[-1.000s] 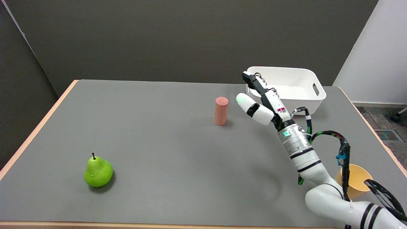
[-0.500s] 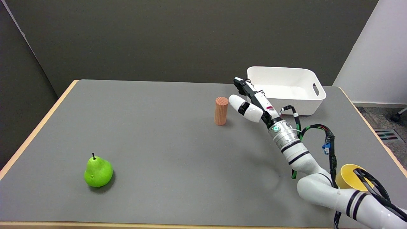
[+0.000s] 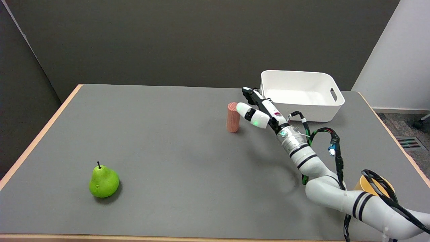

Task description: Pick up the wooden cylinder.

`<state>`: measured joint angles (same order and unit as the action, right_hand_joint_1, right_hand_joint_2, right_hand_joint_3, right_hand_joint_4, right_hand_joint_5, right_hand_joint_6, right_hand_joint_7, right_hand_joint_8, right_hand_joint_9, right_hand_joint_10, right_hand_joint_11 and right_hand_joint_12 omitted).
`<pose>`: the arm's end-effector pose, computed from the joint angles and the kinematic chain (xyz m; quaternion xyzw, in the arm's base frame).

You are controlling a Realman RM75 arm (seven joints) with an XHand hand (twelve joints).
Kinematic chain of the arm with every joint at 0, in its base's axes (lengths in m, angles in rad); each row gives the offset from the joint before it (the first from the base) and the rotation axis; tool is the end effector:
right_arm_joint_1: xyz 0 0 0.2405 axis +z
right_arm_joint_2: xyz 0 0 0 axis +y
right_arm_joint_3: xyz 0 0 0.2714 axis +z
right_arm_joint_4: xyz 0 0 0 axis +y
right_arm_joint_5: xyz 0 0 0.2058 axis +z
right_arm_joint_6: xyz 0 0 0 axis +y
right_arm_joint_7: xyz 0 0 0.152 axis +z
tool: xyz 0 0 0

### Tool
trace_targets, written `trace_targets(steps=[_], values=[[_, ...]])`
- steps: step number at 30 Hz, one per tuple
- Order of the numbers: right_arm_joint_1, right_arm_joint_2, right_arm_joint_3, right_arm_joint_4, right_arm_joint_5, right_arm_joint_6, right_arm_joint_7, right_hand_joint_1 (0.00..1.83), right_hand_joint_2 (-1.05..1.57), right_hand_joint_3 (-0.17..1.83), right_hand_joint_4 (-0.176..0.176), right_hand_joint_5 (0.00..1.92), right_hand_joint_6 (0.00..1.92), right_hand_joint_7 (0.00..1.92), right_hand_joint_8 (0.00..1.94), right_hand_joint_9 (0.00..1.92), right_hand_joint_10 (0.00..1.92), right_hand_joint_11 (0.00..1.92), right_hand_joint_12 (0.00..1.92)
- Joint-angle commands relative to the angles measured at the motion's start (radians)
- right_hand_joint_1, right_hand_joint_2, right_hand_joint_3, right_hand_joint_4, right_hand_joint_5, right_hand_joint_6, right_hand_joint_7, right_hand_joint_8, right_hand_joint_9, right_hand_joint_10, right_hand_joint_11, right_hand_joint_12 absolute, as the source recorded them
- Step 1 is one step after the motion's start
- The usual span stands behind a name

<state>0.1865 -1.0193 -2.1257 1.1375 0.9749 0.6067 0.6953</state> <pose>-0.3044 -0.3732 0.3404 0.6468 -0.3066 0.3649 0.5954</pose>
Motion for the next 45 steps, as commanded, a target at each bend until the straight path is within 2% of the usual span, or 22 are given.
trace_targets(steps=[1, 13, 16, 26, 30, 32, 35, 39, 41, 45], values=[[0.108, -0.070, -0.047, -0.169, -0.001, -0.054, 0.016, 0.27, 0.62, 0.96, -0.176, 0.06, 0.38, 0.09, 0.35, 0.03, 0.54, 0.00, 0.76], [0.171, -0.108, -0.091, -0.250, -0.001, -0.061, 0.017, 0.28, 0.61, 0.97, -0.158, 0.07, 0.37, 0.10, 0.33, 0.04, 0.52, 0.00, 0.80], [0.175, -0.108, -0.091, -0.253, -0.001, -0.061, 0.017, 0.30, 0.67, 0.84, -0.154, 0.09, 0.32, 0.13, 0.26, 0.05, 0.50, 0.00, 0.79], [0.187, -0.109, -0.092, -0.257, -0.001, -0.061, 0.017, 0.30, 0.66, 0.85, -0.142, 0.09, 0.32, 0.14, 0.26, 0.05, 0.50, 0.00, 0.79], [0.188, -0.109, -0.092, -0.257, -0.001, -0.061, 0.017, 0.37, 0.67, 0.86, -0.122, 0.11, 0.33, 0.14, 0.26, 0.06, 0.51, 0.00, 0.79], [0.189, -0.109, -0.092, -0.259, -0.001, -0.061, 0.017, 0.46, 0.64, 0.96, -0.109, 0.11, 0.41, 0.14, 0.33, 0.05, 0.55, 0.00, 0.85], [0.190, -0.109, -0.093, -0.261, -0.001, -0.061, 0.017, 0.57, 0.69, 0.88, -0.092, 0.16, 0.37, 0.20, 0.27, 0.09, 0.53, 0.00, 0.88], [0.191, -0.109, -0.093, -0.263, -0.012, -0.061, 0.017, 0.58, 0.69, 0.88, -0.088, 0.17, 0.37, 0.20, 0.28, 0.10, 0.54, 0.00, 0.89], [0.192, -0.109, -0.093, -0.264, -0.014, -0.061, 0.017, 0.56, 0.64, 1.00, -0.086, 0.15, 0.44, 0.18, 0.35, 0.09, 0.58, 0.00, 0.90], [0.192, -0.109, -0.093, -0.266, -0.014, -0.061, 0.017, 0.57, 0.65, 1.01, -0.083, 0.16, 0.46, 0.20, 0.36, 0.09, 0.58, 0.00, 0.91]])
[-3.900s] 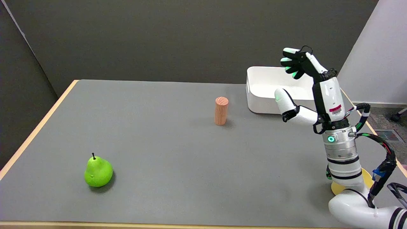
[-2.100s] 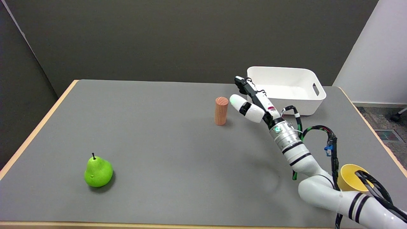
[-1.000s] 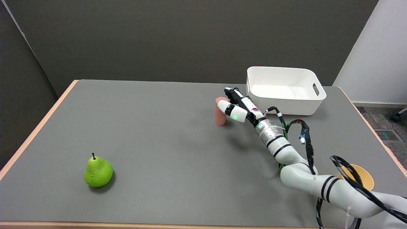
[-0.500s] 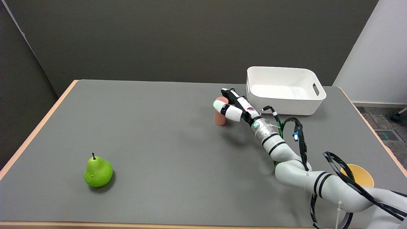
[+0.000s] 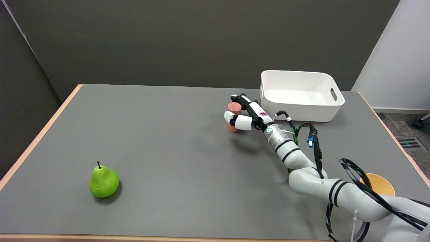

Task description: Pick up the wooden cylinder.

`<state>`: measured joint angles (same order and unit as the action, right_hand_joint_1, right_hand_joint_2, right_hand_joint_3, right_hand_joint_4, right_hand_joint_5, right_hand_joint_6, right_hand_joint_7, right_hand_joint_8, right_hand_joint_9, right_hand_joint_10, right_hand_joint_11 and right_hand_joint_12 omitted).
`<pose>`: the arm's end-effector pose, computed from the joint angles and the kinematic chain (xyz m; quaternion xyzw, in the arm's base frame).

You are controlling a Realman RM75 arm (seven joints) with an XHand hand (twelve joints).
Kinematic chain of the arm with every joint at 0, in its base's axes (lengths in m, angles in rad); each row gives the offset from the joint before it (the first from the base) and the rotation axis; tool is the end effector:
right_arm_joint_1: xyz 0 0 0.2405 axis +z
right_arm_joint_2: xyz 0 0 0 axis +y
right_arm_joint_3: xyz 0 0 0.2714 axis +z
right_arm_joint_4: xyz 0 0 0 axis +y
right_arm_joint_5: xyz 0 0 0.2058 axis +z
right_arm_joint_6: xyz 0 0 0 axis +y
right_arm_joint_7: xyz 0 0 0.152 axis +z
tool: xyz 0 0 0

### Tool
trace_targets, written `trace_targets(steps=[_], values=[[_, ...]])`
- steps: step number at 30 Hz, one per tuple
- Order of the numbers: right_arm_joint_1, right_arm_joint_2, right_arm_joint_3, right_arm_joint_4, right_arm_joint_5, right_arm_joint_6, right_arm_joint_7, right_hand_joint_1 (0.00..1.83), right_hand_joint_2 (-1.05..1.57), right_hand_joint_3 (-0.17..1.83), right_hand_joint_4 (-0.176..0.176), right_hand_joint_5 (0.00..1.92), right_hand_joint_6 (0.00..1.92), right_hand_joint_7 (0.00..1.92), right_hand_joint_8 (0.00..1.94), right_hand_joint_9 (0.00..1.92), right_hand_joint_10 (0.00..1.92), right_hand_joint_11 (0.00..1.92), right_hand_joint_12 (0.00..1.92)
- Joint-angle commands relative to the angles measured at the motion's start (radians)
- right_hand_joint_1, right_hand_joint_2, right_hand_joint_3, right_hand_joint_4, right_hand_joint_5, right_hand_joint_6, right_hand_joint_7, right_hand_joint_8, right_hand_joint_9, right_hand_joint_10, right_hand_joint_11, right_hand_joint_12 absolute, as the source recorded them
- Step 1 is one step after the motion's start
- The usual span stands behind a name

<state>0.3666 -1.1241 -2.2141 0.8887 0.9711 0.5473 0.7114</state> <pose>-0.3294 -0.4158 0.3251 0.6308 -0.3309 0.3308 0.6190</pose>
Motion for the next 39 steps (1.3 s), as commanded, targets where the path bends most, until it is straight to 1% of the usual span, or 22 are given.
trace_targets(steps=[1, 4, 7, 8, 9, 11, 13, 15, 17, 26, 27, 28, 30, 32, 34, 36, 39], values=[[0.013, -0.005, -0.004, -0.017, -0.010, -0.002, 0.001, 0.59, 0.65, 1.01, -0.082, 0.18, 0.47, 0.21, 0.36, 0.10, 0.58, 0.00, 0.92], [0.016, -0.006, -0.004, -0.017, -0.010, -0.008, 0.001, 0.63, 0.66, 1.00, -0.079, 0.22, 0.50, 0.23, 0.36, 0.13, 0.60, 0.02, 0.99], [0.019, -0.006, -0.004, -0.016, -0.010, -0.020, 0.001, 0.68, 0.71, 0.99, -0.080, 0.31, 0.62, 0.34, 0.43, 0.26, 0.73, 0.14, 1.19], [0.020, -0.006, -0.004, -0.015, -0.010, -0.023, 0.001, 0.68, 0.72, 0.99, -0.081, 0.32, 0.65, 0.35, 0.44, 0.28, 0.74, 0.15, 1.20], [0.021, -0.006, -0.004, -0.015, -0.010, -0.024, 0.001, 0.70, 0.73, 0.97, -0.082, 0.34, 0.69, 0.37, 0.45, 0.30, 0.77, 0.17, 1.23], [0.022, -0.006, -0.004, -0.015, -0.010, -0.024, -0.001, 0.78, 0.78, 0.88, -0.087, 0.40, 0.89, 0.47, 0.51, 0.38, 0.90, 0.26, 1.36], [0.023, -0.007, -0.004, -0.015, -0.010, -0.024, -0.001, 0.80, 0.77, 0.90, -0.086, 0.42, 0.94, 0.49, 0.54, 0.40, 0.92, 0.27, 1.39], [0.025, -0.008, -0.004, -0.016, -0.010, -0.024, -0.004, 0.81, 0.79, 0.88, -0.085, 0.47, 1.07, 0.57, 0.66, 0.45, 0.99, 0.31, 1.43], [0.025, -0.010, -0.004, -0.017, -0.010, -0.024, -0.004, 0.81, 0.81, 0.86, -0.083, 0.49, 1.10, 0.60, 0.72, 0.47, 1.01, 0.34, 1.46], [0.029, -0.014, -0.004, -0.017, -0.015, -0.024, -0.008, 0.94, 1.12, 0.39, -0.025, 0.64, 1.54, 0.69, 0.88, 0.56, 1.09, 0.45, 1.59], [0.029, -0.014, -0.004, -0.017, -0.021, -0.024, -0.008, 1.15, 1.15, 0.22, -0.065, 0.63, 1.60, 0.85, 1.20, 0.72, 1.20, 0.44, 1.80], [0.029, -0.014, -0.004, -0.017, -0.030, -0.024, -0.008, 1.17, 1.14, 0.23, -0.087, 0.61, 1.58, 0.88, 1.22, 0.74, 1.25, 0.43, 1.87], [0.032, -0.014, -0.004, -0.018, -0.057, -0.024, -0.008, 1.17, 1.16, 0.19, -0.096, 0.59, 1.58, 0.88, 1.25, 0.76, 1.24, 0.41, 1.84], [0.034, -0.014, -0.004, -0.018, -0.073, -0.024, -0.008, 1.18, 1.14, 0.23, -0.108, 0.59, 1.58, 0.89, 1.25, 0.78, 1.27, 0.42, 1.89], [0.035, -0.014, -0.004, -0.018, -0.082, -0.024, -0.008, 1.18, 1.14, 0.24, -0.108, 0.60, 1.58, 0.89, 1.25, 0.78, 1.28, 0.42, 1.90], [0.037, -0.014, -0.004, -0.019, -0.088, -0.024, -0.008, 1.18, 1.16, 0.19, -0.105, 0.59, 1.58, 0.88, 1.26, 0.78, 1.28, 0.40, 1.92], [0.037, -0.014, -0.004, -0.020, -0.095, -0.024, -0.009, 1.17, 1.17, 0.17, -0.098, 0.59, 1.58, 0.88, 1.25, 0.78, 1.28, 0.40, 1.92]])
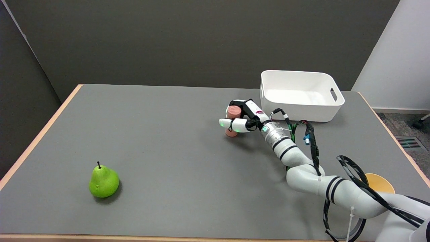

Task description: Pick up the wooden cylinder.

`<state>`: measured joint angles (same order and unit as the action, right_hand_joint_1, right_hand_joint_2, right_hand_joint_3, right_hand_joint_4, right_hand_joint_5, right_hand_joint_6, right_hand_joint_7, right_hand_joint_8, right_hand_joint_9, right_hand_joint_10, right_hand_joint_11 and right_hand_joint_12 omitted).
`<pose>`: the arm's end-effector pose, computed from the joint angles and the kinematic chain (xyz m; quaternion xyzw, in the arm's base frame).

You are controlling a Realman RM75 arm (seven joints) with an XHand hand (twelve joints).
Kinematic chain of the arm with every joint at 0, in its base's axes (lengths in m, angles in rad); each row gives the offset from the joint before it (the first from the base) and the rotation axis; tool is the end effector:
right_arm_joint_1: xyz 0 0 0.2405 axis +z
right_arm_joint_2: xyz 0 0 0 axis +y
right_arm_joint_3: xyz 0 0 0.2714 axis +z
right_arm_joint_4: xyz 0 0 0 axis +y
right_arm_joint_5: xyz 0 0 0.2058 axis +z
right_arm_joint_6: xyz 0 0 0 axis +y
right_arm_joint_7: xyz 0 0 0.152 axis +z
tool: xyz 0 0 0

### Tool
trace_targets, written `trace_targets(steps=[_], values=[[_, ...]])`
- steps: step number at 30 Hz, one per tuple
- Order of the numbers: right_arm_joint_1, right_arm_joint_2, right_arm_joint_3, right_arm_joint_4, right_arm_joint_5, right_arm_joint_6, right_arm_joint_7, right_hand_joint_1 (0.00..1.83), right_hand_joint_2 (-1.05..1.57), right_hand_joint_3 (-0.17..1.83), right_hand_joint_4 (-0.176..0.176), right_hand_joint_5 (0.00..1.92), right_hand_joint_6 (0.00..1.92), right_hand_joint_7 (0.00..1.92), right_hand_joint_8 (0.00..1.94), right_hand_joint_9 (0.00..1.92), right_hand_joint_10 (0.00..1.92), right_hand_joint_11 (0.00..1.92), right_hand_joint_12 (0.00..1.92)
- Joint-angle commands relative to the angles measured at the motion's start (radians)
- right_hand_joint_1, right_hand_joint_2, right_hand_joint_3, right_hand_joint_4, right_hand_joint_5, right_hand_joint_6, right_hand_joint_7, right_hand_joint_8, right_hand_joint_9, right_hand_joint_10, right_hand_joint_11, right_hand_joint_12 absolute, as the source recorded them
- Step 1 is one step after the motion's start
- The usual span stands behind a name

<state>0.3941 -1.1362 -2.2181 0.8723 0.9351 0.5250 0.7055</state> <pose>-0.3261 -0.4240 0.3187 0.6428 -0.3244 0.3155 0.6180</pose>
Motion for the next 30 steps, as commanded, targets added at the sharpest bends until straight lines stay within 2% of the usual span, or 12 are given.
trace_targets(steps=[1, 8, 14, 21, 25, 30], values=[[0.010, -0.002, 0.000, -0.003, -0.059, -0.002, -0.003, 1.17, 1.18, 0.17, -0.097, 0.59, 1.58, 0.87, 1.26, 0.78, 1.28, 0.39, 1.92], [0.017, -0.002, 0.002, 0.003, -0.106, -0.001, -0.003, 1.18, 1.14, 0.22, -0.099, 0.61, 1.56, 0.89, 1.25, 0.80, 1.29, 0.41, 1.92], [0.041, 0.000, 0.015, 0.030, -0.195, 0.009, -0.003, 1.17, 1.17, 0.18, -0.098, 0.60, 1.56, 0.88, 1.26, 0.81, 1.30, 0.43, 1.92], [0.092, 0.005, 0.020, 0.052, -0.305, -0.001, -0.003, 1.18, 1.08, 0.33, -0.096, 0.62, 1.55, 0.90, 1.26, 0.82, 1.31, 0.50, 1.92], [0.124, 0.011, 0.020, 0.058, -0.351, -0.003, -0.003, 1.18, 1.06, 0.35, -0.088, 0.64, 1.53, 0.92, 1.23, 0.81, 1.32, 0.51, 1.92], [0.163, 0.035, 0.027, 0.087, -0.404, -0.046, -0.003, 1.19, 1.05, 0.39, -0.101, 0.63, 1.53, 0.92, 1.27, 0.82, 1.32, 0.54, 1.92]])
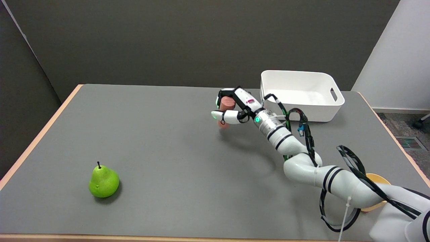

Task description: Pick up the wooden cylinder.

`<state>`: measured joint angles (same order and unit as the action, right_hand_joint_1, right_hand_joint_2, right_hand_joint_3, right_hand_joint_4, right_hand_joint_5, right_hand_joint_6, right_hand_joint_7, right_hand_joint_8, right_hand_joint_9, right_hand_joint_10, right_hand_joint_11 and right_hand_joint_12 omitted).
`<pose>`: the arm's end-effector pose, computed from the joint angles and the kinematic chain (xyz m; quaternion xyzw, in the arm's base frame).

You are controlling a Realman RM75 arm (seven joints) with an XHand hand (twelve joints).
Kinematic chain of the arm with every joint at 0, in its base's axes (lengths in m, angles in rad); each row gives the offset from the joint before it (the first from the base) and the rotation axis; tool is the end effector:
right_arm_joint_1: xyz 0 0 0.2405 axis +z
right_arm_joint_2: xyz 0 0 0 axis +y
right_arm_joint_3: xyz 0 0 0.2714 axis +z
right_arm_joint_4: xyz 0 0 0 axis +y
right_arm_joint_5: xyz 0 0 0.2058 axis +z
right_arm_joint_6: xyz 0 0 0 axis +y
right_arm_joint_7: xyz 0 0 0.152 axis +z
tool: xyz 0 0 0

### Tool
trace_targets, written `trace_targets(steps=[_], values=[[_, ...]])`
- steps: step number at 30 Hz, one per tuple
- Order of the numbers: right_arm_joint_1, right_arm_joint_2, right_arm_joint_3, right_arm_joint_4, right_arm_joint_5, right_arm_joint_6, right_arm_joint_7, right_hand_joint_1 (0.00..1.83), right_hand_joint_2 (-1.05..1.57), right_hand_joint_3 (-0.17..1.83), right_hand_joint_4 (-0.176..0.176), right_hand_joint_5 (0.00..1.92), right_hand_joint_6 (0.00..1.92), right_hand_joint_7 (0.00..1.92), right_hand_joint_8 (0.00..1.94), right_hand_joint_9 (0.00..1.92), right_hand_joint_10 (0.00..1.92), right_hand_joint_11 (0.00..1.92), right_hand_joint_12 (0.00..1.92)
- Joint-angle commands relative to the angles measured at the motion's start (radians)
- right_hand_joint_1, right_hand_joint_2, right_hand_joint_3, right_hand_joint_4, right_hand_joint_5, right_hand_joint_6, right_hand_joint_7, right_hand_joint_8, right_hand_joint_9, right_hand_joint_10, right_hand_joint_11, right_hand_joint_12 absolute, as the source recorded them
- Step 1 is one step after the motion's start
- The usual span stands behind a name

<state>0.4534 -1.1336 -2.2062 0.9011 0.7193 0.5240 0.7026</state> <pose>-0.2887 -0.4424 0.3003 0.7168 -0.2451 0.2755 0.5919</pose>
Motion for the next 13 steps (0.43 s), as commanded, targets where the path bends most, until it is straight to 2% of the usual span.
trace_targets(steps=[1, 9, 13], values=[[0.112, 0.038, 0.019, 0.063, -0.201, -0.056, 0.000, 1.19, 1.04, 0.40, -0.100, 0.63, 1.53, 0.92, 1.27, 0.82, 1.32, 0.54, 1.92], [0.165, 0.088, 0.100, 0.074, -0.290, -0.149, -0.019, 1.20, 1.01, 0.44, -0.111, 0.65, 1.49, 0.94, 1.27, 0.84, 1.33, 0.61, 1.92], [0.172, 0.130, 0.187, 0.092, -0.291, -0.225, -0.148, 1.20, 1.01, 0.45, -0.104, 0.65, 1.50, 0.93, 1.27, 0.84, 1.34, 0.61, 1.92]])
